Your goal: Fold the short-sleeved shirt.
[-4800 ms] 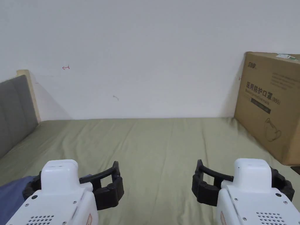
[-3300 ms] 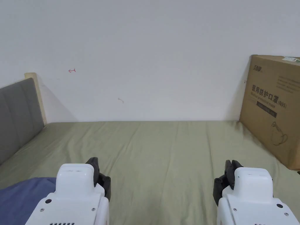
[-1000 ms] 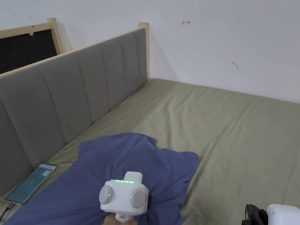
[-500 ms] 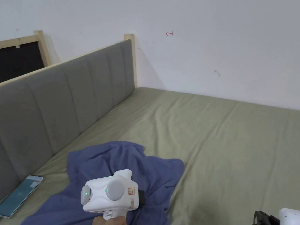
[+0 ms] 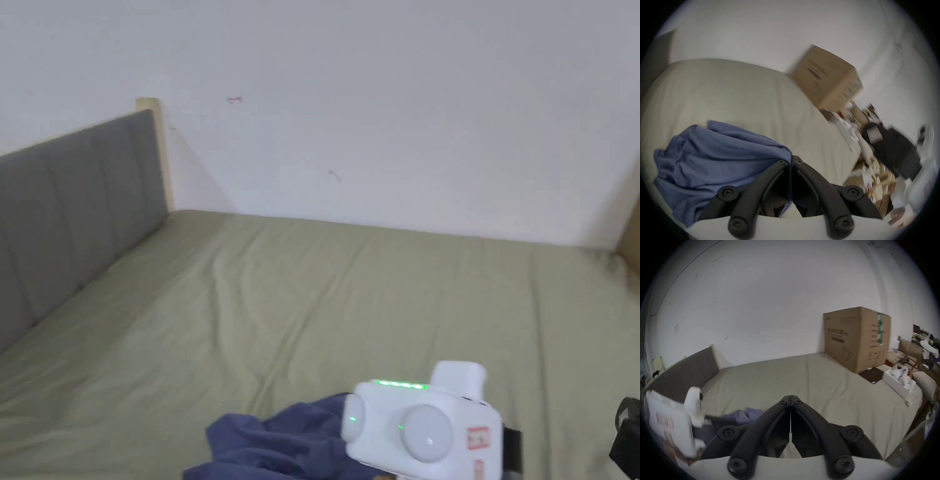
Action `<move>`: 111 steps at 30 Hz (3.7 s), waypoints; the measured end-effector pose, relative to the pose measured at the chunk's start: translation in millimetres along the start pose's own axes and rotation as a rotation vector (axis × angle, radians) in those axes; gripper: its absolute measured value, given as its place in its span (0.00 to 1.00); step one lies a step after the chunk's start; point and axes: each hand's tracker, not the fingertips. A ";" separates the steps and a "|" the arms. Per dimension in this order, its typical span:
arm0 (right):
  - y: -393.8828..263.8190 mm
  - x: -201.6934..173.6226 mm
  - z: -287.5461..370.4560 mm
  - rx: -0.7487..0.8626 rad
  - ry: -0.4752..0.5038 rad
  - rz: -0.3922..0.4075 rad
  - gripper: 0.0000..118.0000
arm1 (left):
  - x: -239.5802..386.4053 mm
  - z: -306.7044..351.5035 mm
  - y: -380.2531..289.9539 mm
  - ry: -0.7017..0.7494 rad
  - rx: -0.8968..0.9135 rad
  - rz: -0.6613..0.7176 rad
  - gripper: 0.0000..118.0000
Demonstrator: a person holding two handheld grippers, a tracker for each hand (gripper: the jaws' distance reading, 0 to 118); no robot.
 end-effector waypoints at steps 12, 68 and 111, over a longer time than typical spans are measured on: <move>-39.8 80.0 9.5 -0.123 -0.136 -0.094 0.01 | 29.3 -97.0 -76.9 0.083 -0.243 -0.088 0.71; -57.2 -110.2 -190.6 -0.583 0.445 0.206 0.88 | -204.1 115.5 -73.1 0.593 0.019 0.116 0.00; 259.8 35.5 -147.9 -0.094 0.024 0.014 0.04 | -94.4 259.5 153.6 0.882 0.456 -0.197 0.00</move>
